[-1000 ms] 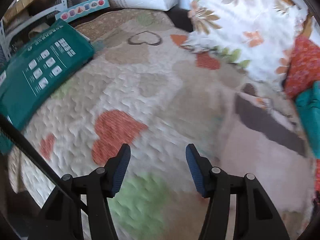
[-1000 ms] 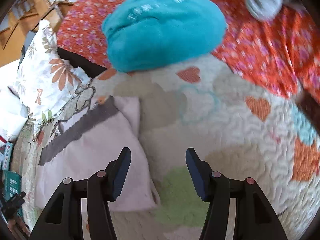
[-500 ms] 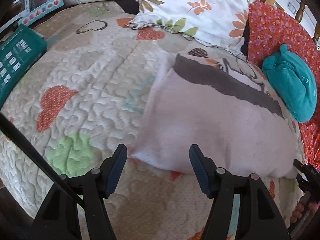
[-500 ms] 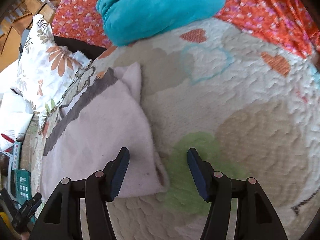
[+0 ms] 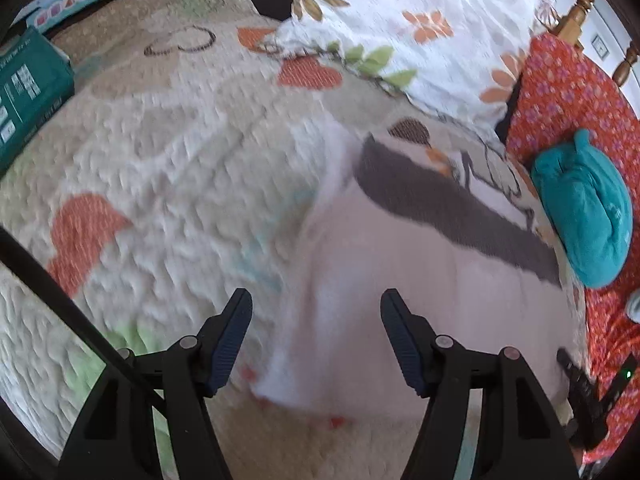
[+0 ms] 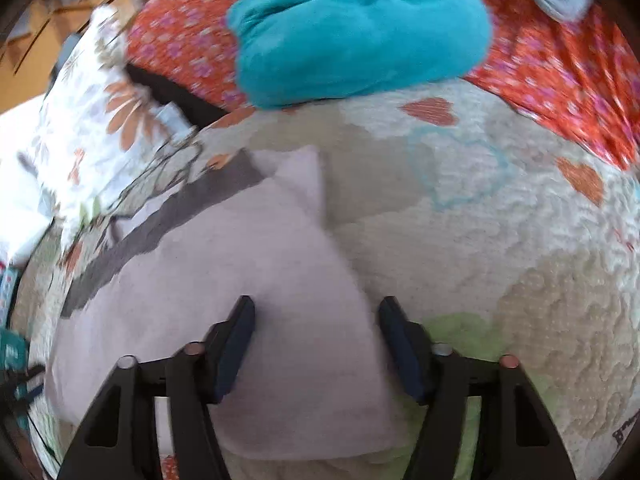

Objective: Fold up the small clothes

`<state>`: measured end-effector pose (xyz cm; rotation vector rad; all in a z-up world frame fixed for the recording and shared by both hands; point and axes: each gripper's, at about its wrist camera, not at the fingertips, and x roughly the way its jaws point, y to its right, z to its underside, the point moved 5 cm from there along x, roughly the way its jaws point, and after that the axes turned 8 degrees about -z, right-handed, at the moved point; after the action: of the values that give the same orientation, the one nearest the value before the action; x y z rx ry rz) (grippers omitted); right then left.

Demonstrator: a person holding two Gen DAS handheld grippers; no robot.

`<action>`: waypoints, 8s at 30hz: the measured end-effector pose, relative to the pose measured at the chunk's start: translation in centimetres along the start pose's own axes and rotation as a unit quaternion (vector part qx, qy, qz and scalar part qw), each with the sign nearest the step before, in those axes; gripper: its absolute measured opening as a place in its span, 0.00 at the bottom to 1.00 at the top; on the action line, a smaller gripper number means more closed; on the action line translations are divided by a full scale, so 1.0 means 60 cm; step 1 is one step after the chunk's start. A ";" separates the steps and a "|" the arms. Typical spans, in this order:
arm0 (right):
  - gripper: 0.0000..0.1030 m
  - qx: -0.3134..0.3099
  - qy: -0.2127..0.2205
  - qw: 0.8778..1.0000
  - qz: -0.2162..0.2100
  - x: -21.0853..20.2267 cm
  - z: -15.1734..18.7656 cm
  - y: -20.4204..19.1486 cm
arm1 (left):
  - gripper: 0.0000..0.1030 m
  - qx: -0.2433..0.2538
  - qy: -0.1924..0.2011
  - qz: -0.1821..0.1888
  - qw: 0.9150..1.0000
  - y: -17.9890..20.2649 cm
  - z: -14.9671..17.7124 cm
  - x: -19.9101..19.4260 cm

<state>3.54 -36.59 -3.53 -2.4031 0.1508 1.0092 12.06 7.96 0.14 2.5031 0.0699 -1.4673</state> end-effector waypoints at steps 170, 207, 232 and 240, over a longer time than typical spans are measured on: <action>0.07 -0.074 -0.330 0.886 -0.316 0.105 0.250 -0.478 | 0.59 -0.184 -0.037 0.060 0.980 -0.167 -0.018 -0.043; 0.51 -0.247 -0.133 0.959 0.037 -0.081 0.150 -0.162 | 0.74 0.076 0.037 -0.003 0.996 0.054 0.202 -0.108; 1.00 -0.165 -0.101 0.979 0.068 -0.051 0.156 -0.129 | 1.00 0.138 0.018 -0.068 0.988 0.108 0.291 -0.038; 1.00 -0.164 -0.099 0.979 0.071 -0.050 0.154 -0.131 | 1.00 0.141 0.014 -0.072 0.987 0.105 0.287 -0.035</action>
<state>-2.16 -25.46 -3.50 -2.5915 0.0915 1.4292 -2.69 -1.95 -4.95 2.7948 0.0526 -1.5974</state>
